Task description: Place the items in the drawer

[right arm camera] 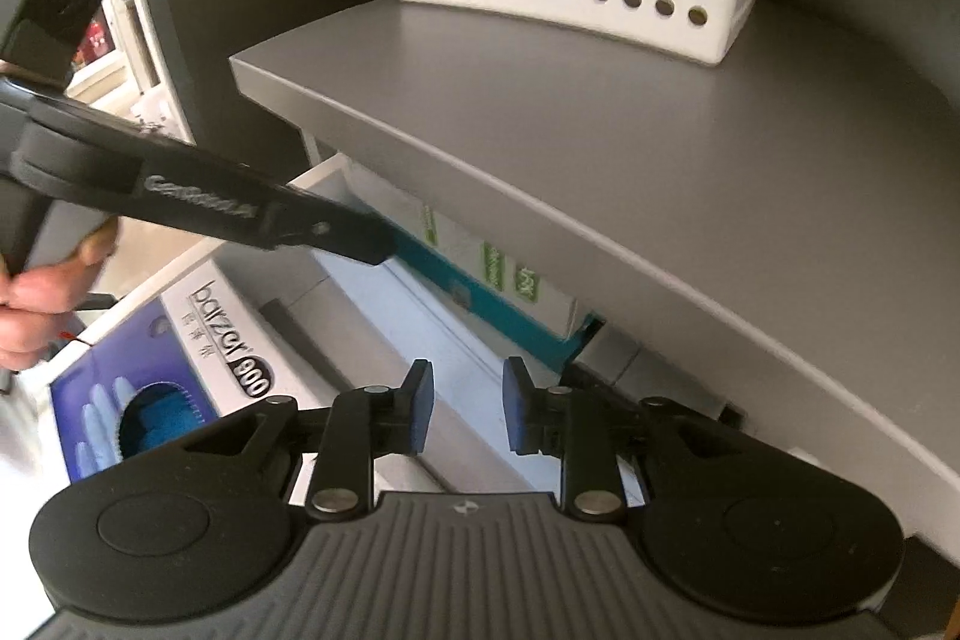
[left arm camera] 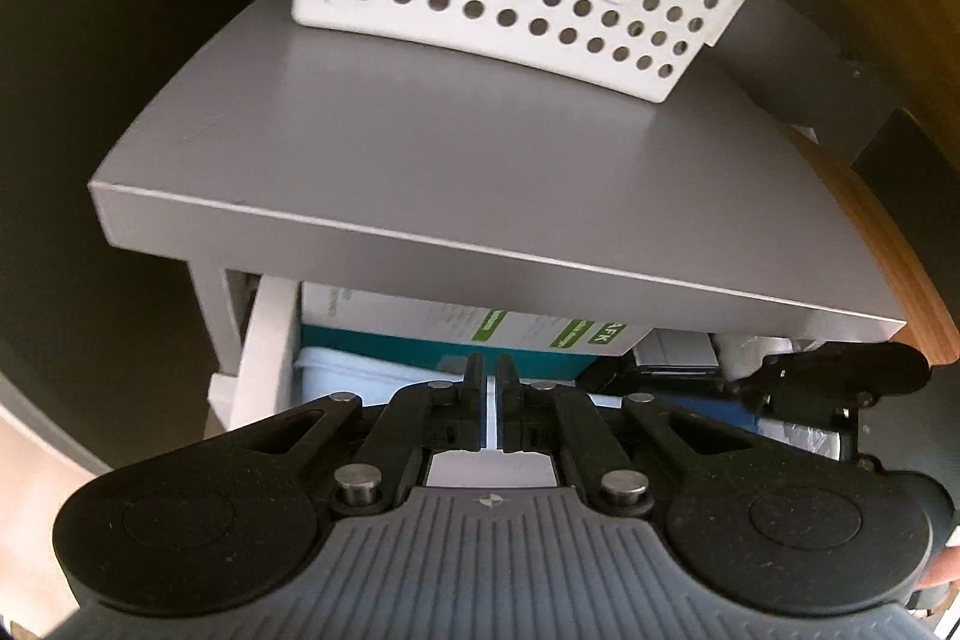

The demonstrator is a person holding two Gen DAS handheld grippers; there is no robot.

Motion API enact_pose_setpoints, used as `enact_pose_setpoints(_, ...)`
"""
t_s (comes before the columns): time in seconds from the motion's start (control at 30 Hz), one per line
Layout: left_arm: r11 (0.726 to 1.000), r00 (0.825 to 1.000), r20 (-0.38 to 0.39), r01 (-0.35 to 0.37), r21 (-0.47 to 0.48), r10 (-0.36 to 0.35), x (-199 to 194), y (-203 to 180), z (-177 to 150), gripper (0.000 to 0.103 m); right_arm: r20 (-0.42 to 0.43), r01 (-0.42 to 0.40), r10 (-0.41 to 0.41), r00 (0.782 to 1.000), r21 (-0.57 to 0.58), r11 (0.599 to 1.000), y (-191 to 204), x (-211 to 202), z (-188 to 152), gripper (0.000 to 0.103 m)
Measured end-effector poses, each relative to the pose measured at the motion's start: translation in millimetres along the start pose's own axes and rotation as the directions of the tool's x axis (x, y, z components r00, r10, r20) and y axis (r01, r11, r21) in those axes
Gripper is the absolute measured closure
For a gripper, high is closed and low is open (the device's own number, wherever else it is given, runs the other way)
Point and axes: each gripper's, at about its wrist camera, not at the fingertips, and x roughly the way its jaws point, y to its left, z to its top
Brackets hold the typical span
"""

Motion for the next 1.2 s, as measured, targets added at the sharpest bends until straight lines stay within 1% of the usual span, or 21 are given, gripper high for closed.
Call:
enact_pose_setpoints(0.07,1.000,1.000,-0.006,-0.005,0.017,0.005,4,-4,0,0.099,-0.004,-0.002,0.002,1.000,-0.005,1.000,1,0,0,0.075)
enact_pose_setpoints(0.27,0.999,1.000,-0.008,-0.024,0.022,0.024,19,-5,0,0.098,-0.018,-0.011,0.011,1.000,-0.004,1.000,3,1,2,0.075)
enact_pose_setpoints(0.4,1.000,0.998,-0.065,-0.025,0.016,0.026,28,1,-1,0.099,-0.042,-0.034,0.033,0.999,-0.006,0.999,6,-3,1,0.078)
enact_pose_setpoints(0.53,0.999,0.991,-0.129,-0.035,0.022,0.038,31,7,-7,0.098,-0.036,-0.009,0.009,0.999,-0.005,1.000,5,-15,-3,0.078)
enact_pose_setpoints(0.67,0.999,0.986,-0.161,-0.033,-0.010,0.031,31,15,-8,0.099,-0.066,0.037,-0.035,0.997,0.026,0.999,-9,-20,-8,0.077)
enact_pose_setpoints(0.8,0.999,0.985,-0.167,-0.042,0.000,0.041,30,16,-8,0.099,-0.105,0.068,-0.058,0.993,0.093,0.993,-24,-23,-13,0.075)
enact_pose_setpoints(0.9,0.999,0.983,-0.174,-0.050,-0.004,0.048,30,16,-7,0.099,-0.127,0.076,-0.058,0.990,0.143,0.987,-32,-24,-17,0.071)
enact_pose_setpoints(0.97,0.998,0.982,-0.182,-0.052,-0.023,0.047,31,17,-7,0.099,-0.136,0.074,-0.048,0.990,0.186,0.980,-36,-26,-19,0.061)
enact_pose_setpoints(1.1,0.997,0.979,-0.201,-0.056,-0.050,0.045,28,23,-7,0.099,-0.132,0.067,-0.033,0.991,0.259,0.964,-41,-34,-21,0.056)
enact_pose_setpoints(1.13,0.997,0.977,-0.207,-0.057,-0.050,0.046,27,24,-7,0.099,-0.131,0.066,-0.031,0.991,0.268,0.961,-41,-35,-22,0.053)
enact_pose_setpoints(1.2,0.997,0.975,-0.219,-0.060,-0.050,0.047,24,25,-8,0.099,-0.129,0.073,-0.039,0.991,0.269,0.960,-40,-38,-23,0.052)
